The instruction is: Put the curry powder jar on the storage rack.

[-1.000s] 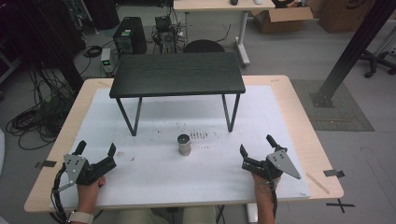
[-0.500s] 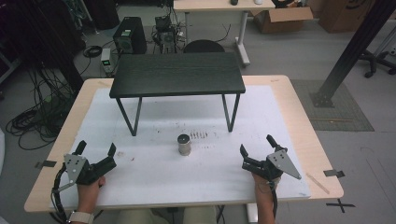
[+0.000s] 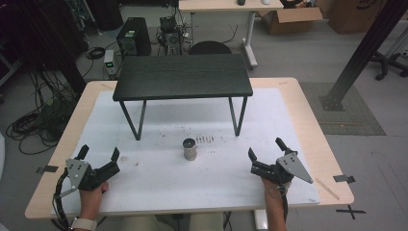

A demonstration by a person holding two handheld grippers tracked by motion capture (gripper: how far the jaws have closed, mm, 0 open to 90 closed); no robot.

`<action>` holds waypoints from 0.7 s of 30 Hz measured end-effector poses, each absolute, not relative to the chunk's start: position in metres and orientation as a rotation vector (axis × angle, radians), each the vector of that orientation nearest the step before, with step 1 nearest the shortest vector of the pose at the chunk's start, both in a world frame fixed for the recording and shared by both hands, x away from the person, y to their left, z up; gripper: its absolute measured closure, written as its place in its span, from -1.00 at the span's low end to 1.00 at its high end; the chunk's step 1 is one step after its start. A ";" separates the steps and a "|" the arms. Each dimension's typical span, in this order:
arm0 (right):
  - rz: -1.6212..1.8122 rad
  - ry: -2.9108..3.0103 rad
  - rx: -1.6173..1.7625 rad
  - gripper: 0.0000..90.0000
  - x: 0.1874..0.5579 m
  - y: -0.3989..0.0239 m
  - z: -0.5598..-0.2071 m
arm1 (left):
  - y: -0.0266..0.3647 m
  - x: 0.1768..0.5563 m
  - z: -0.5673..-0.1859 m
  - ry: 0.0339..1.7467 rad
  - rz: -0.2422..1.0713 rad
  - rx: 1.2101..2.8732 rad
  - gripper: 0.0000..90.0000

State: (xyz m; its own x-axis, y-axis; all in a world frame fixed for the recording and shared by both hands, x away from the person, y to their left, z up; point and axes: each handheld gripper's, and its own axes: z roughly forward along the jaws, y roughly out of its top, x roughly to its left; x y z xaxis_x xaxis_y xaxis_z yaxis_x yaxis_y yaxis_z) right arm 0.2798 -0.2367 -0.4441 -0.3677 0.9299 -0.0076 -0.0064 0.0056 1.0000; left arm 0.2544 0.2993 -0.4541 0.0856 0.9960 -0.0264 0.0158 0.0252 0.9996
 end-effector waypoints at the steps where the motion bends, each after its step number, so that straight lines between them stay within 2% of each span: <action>1: 1.481 1.482 0.995 -1.00 0.280 -0.236 -0.443 | 0.299 0.254 -0.454 1.169 1.120 1.240 -1.00; 21: 1.580 1.529 0.912 -1.00 0.277 -0.216 -0.414 | 0.299 0.254 -0.454 1.168 1.120 1.242 -0.99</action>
